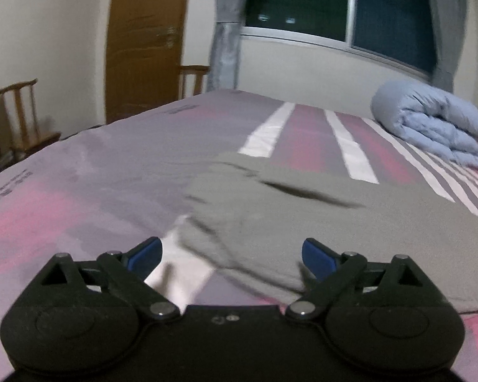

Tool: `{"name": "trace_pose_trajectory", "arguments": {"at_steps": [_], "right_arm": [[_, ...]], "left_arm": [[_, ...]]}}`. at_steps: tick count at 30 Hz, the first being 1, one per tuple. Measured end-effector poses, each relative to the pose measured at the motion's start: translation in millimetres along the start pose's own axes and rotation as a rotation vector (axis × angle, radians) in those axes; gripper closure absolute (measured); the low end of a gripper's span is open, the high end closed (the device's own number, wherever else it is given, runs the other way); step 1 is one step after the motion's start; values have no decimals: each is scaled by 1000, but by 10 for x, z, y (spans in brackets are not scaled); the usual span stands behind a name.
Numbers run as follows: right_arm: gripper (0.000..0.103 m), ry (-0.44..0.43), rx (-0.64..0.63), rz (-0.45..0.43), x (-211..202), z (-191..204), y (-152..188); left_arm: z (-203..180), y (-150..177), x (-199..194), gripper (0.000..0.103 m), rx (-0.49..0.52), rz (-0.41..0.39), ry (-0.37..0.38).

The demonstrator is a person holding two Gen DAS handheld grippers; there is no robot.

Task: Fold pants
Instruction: 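Move both tools over the folded sweatpants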

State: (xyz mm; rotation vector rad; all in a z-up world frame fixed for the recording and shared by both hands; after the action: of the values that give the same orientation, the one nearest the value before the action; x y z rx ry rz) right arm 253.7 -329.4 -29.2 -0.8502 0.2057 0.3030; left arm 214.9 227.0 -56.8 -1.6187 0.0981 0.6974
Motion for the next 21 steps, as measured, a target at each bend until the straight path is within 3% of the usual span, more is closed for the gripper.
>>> {"name": "trace_pose_trajectory", "arguments": {"at_steps": [3,6,9,11,17,20,21], "right_arm": [[91,-118,-78,80,263,667,479],[90,-227,-164,207,510,1197,1208],[88,-244,-282,542,913,1453,2176],[79,-240,-396,439,797,1562,2411],[72,-280,-425,469,751,1601,2375],[71,-398,-364,452,578,1615,2265],[71,-389,-339,426,559,1599,2228]], "left_arm": [[252,35,-105,14,-8,5,-33],[460,115,-181,14,-28,18,-56],[598,195,-237,14,-53,44,-65],[638,225,-285,14,-52,45,-59],[664,300,-310,13,-73,52,-46],[613,303,-332,13,-67,45,-26],[588,296,-335,13,-60,43,-21]]}}
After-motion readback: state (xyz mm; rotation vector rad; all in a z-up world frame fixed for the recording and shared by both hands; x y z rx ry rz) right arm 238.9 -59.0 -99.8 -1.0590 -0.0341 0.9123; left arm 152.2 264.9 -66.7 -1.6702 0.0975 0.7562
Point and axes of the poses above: each gripper's, at about its wrist camera, not at the fingertips, and x roughly the way its jaws point, z to its left, y to its underside, the point moved 2 cm from there along x, roughly the way its jaws point, and after that the axes turned 5 degrees about x, right-handed, at the moved point
